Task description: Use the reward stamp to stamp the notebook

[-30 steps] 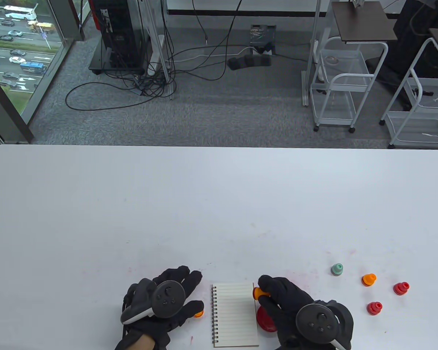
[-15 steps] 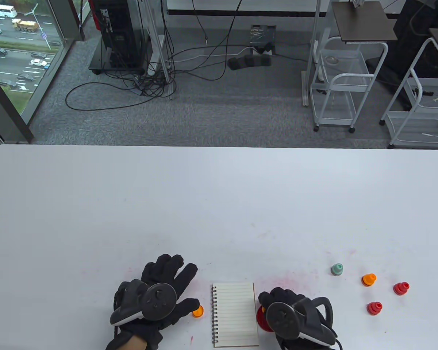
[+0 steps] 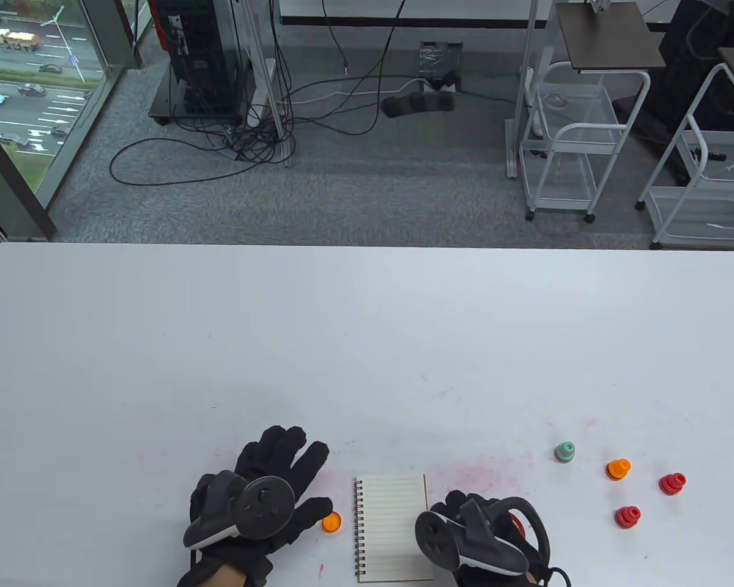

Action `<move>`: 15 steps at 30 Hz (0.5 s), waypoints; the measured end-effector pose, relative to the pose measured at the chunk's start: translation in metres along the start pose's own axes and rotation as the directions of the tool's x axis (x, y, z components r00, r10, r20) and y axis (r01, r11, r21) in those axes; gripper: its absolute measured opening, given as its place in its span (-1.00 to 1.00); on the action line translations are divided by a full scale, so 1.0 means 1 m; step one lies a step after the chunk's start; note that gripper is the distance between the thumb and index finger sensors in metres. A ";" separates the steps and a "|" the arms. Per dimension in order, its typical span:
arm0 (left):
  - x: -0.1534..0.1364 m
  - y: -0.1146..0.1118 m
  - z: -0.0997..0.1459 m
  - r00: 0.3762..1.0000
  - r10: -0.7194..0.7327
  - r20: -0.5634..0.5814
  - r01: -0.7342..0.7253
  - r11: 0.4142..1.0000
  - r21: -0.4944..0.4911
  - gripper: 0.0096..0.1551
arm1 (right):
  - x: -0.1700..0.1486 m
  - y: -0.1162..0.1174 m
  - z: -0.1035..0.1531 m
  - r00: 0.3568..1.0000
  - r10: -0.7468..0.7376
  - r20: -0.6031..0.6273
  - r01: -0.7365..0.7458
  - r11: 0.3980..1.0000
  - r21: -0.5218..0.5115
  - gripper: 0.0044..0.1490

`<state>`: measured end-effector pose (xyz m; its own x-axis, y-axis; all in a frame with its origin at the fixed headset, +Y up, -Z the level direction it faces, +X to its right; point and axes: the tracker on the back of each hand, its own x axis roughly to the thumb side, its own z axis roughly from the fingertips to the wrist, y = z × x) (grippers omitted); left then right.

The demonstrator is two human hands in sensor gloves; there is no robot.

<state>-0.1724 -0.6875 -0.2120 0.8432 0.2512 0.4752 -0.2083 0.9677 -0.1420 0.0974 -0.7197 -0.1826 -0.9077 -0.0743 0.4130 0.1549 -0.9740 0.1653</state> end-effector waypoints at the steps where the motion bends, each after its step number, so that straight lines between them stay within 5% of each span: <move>1: 0.000 0.000 0.000 1.000 0.003 -0.001 -0.003 1.000 0.000 -0.01 | 0.000 0.000 0.000 1.000 0.000 -0.001 0.000 1.000 0.001 -0.51; 15: -0.004 0.003 0.003 1.000 0.018 -0.025 -0.018 1.000 0.022 -0.05 | -0.003 0.000 0.000 1.000 -0.020 -0.004 0.020 1.000 -0.008 -0.51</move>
<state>-0.1782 -0.6859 -0.2113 0.8514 0.2684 0.4506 -0.2340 0.9633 -0.1316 0.0998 -0.7198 -0.1835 -0.9122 -0.0559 0.4058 0.1339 -0.9770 0.1663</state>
